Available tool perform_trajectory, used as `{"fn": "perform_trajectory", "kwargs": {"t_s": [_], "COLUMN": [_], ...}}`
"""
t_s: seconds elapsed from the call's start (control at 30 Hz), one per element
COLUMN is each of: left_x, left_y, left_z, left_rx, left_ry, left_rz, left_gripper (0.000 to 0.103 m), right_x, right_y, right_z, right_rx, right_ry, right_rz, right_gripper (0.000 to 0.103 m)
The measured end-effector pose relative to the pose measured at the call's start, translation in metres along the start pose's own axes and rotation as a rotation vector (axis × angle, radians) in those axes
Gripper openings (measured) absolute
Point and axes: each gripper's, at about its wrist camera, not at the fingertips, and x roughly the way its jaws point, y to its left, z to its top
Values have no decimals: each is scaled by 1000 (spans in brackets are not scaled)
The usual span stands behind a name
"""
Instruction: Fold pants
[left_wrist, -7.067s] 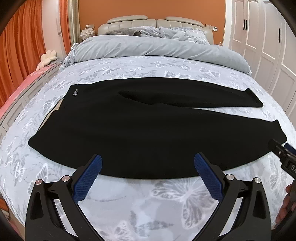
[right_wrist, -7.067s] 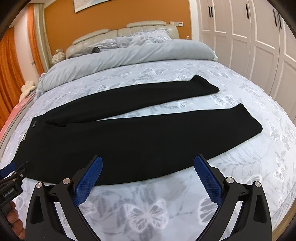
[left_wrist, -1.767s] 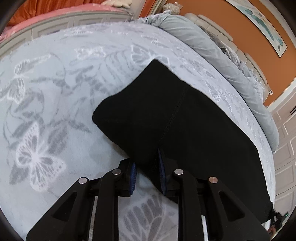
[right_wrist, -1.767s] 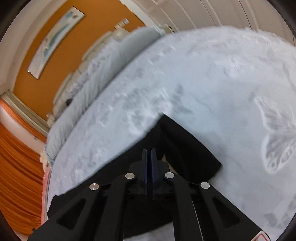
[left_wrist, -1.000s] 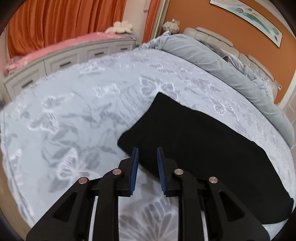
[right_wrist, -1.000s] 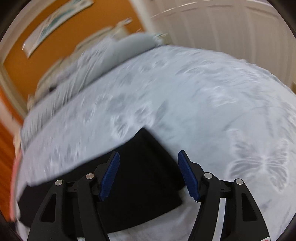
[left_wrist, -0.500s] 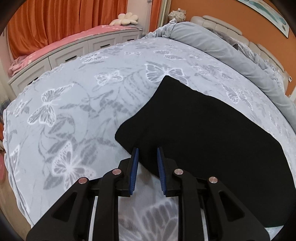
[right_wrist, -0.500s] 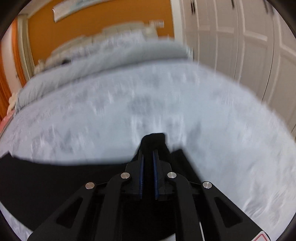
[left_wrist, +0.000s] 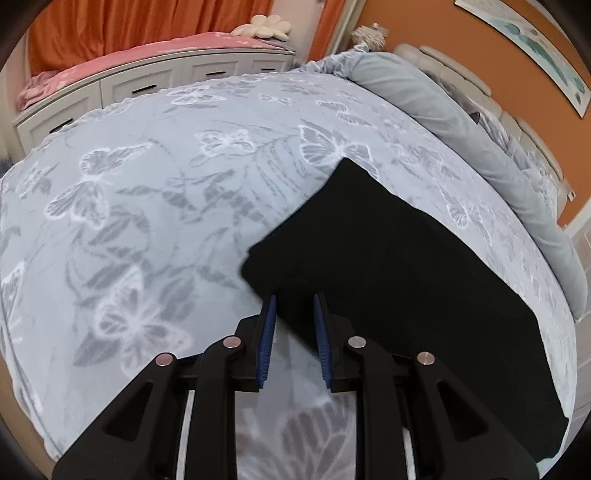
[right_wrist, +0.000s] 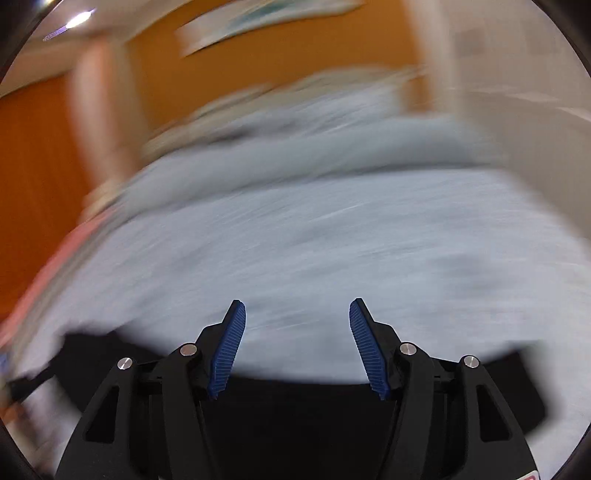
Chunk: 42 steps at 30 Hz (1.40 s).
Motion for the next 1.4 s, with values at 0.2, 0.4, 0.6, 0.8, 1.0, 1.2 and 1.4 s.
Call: {"fn": "perform_trajectory", "kwargs": {"t_s": [0.2,0.4,0.6,0.8,1.0,1.2,1.4], "left_x": [-5,0,13,24,22,-12,14], "left_y": [8,21,30,21,27,40,6], "left_z": [-3,-7,-7,2,10,17,27], "left_rx": [60,132,165,167,142,127,178], "left_ry": [-1,11,13,-4,-18,-66,-11], "left_rz": [-16,-51,-91,-119,-132,-145,-161], "left_gripper": [29,29,29,30,39,47,50], "right_x": [163,246,254,260,255,137,59], "right_y": [147,195,210,211,208,201,154], "right_z": [-1,-4,-20,11,0,-21,-85], "right_rx": [-9,-21,-183,-193,-205,-286,-270], "right_ry": [327,547,603,443,388,271,246], "right_rz": [353,346,263,221,112,144,120], "right_gripper": [54,44,10,4,22,24,40]}}
